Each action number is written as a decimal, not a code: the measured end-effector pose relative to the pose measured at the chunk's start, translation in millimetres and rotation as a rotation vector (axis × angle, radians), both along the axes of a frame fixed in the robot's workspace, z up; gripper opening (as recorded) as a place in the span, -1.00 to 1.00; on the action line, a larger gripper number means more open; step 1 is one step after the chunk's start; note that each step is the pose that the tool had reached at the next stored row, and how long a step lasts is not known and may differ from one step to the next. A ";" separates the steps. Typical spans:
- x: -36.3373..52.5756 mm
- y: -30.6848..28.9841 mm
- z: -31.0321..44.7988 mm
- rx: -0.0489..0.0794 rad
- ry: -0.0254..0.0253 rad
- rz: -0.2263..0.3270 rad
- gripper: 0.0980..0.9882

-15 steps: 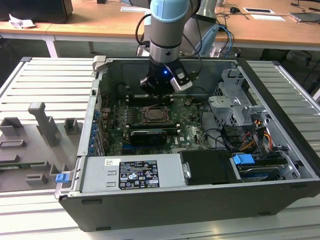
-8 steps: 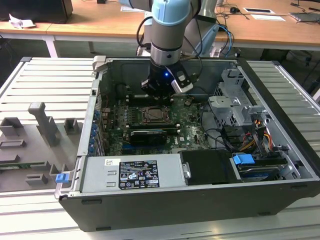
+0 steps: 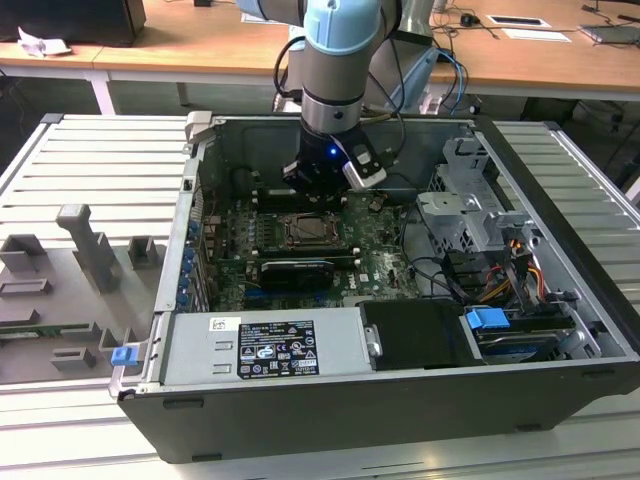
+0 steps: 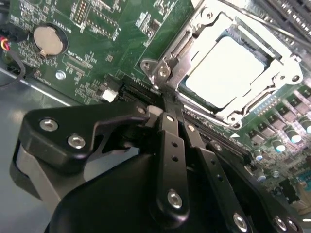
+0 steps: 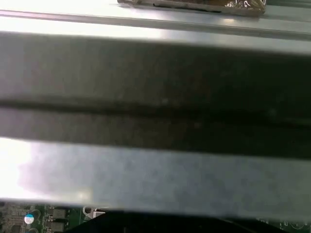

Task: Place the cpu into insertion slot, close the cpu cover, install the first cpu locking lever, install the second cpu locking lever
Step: 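Install the first cpu locking lever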

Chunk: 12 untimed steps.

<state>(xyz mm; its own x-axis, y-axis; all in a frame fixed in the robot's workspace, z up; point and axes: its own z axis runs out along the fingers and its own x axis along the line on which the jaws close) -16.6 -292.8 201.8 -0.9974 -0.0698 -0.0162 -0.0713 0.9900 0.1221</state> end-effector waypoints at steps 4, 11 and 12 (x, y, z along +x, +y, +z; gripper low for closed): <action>0.1 0.1 2.6 0.000 -0.0003 0.000 -0.98; 0.1 0.0 -1.3 -0.021 0.0001 0.000 -0.98; 0.1 0.0 -1.3 -0.021 0.0000 0.000 -0.98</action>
<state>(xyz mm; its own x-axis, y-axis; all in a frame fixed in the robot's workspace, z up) -16.4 -292.8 200.5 -0.9974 -0.0700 -0.0148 -0.0712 0.9923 0.1012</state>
